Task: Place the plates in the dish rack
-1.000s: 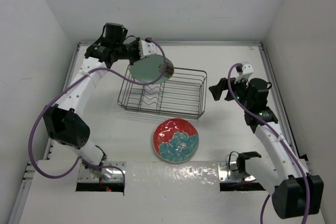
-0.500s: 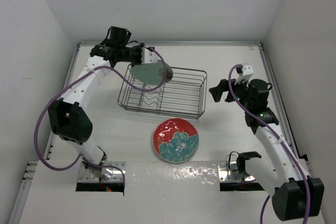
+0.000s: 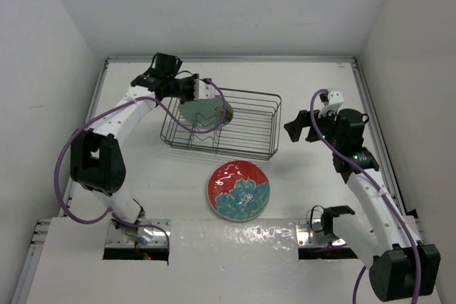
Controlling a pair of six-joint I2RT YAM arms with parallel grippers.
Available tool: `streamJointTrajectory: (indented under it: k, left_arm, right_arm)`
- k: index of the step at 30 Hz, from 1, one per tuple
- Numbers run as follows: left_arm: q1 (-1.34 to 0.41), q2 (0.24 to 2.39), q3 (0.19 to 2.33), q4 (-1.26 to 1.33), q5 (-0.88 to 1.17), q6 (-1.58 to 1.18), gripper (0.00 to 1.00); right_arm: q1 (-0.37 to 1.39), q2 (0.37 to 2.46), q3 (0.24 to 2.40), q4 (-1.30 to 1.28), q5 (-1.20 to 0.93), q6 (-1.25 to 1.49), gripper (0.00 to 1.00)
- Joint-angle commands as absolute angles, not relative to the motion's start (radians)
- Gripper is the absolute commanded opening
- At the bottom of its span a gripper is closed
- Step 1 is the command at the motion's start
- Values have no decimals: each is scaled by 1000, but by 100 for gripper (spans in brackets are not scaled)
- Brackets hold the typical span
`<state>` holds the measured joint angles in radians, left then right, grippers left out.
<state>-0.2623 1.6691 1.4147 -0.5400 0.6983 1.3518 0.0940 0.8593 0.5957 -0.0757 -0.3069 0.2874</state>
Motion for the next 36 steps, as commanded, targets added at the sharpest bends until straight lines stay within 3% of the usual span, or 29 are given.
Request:
streamJointTrajectory:
  k: [1,2,4,5,6,9,10,12,14,19,22,30,36]
  left_arm:
    - [-264,1657,1420,-393,716,1326,0]
    - [-264,1657,1422,-368,710,1304,3]
    - [-264,1660,1430,-354,686,1259,20]
    - [-264,1658,1434,-347,675,1229,31]
    - [-262,1658,1442,-331,663,1204,50]
    - [-264,1651,1459,-292,617,1135,73]
    - [-264,1644,1460,-282,603,1125,79]
    - [-264,1623,1462,-253,591,1080,83]
    - [-264,1597,1468,-212,562,989,96]
    - [-264,1514,1506,-135,332,688,98]
    - [-264,1442,1542,-214,213,600,98]
    - [-261,1203,1433,-342,52,580,100]
    - [-259,1140,1419,-486,37,499,100]
  right_arm:
    - [100,871,635,-97,-311,287,96]
    - [100,874,640,-103,-314,288,96]
    - [100,882,640,-123,-319,293,96]
    - [100,885,638,-141,-321,296,96]
    - [100,893,637,-155,-319,298,97]
    - [100,926,626,-265,-296,307,99]
    - [100,933,624,-303,-298,302,99]
    - [98,931,597,-382,-320,299,99]
    - [100,888,542,-394,-356,307,99]
    - [100,792,474,-437,-403,339,99]
    - [100,782,346,-295,-520,434,98]
    - [156,825,180,-6,-566,600,73]
    - [320,894,172,-6,-465,584,71]
